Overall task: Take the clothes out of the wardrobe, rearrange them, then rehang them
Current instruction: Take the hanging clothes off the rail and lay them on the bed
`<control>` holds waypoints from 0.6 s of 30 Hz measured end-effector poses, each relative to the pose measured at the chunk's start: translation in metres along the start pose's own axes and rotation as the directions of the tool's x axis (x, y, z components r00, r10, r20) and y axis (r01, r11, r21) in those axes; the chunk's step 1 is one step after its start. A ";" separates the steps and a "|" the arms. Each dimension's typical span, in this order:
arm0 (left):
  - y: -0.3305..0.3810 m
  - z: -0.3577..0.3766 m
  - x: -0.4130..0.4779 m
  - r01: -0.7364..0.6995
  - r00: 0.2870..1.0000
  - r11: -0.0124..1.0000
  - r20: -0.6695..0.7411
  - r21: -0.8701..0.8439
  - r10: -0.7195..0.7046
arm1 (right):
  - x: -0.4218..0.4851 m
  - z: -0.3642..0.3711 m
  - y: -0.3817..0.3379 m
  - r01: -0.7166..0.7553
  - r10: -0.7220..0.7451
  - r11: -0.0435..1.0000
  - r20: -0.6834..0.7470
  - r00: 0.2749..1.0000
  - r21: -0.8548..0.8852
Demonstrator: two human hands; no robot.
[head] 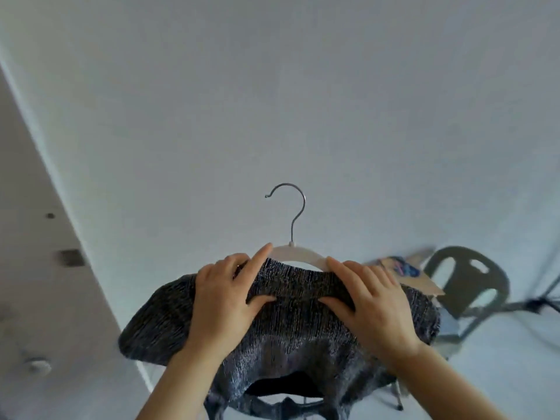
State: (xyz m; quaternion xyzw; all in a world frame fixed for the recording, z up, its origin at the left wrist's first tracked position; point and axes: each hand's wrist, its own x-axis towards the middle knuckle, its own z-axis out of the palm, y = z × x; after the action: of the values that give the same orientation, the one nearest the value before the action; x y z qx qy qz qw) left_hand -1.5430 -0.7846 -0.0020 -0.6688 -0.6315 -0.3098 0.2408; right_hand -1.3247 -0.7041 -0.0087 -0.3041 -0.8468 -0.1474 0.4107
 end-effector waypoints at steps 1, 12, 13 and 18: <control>0.018 0.014 0.011 -0.047 0.999 0.998 -0.007 -0.050 0.047 | -0.011 -0.014 0.017 -0.042 0.042 0.998 0.008 0.999 -0.053; 0.247 0.137 0.076 -0.455 0.872 0.711 -0.107 -0.536 0.478 | -0.154 -0.171 0.122 -0.486 0.506 0.714 -0.107 0.856 -0.504; 0.272 0.143 0.076 -0.472 0.857 0.673 -0.116 -0.569 0.503 | -0.168 -0.185 0.126 -0.511 0.534 0.673 -0.127 0.836 -0.534; 0.392 0.157 0.064 -0.518 0.778 0.499 -0.140 -0.694 0.612 | -0.244 -0.254 0.148 -0.600 0.620 0.489 -0.232 0.750 -0.633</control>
State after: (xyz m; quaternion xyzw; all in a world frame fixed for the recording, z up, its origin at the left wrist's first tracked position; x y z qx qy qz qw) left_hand -1.1354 -0.6621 -0.0380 -0.8947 -0.2243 -0.3860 0.0168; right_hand -0.9604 -0.8128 -0.0428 -0.7121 -0.5755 -0.2838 0.2849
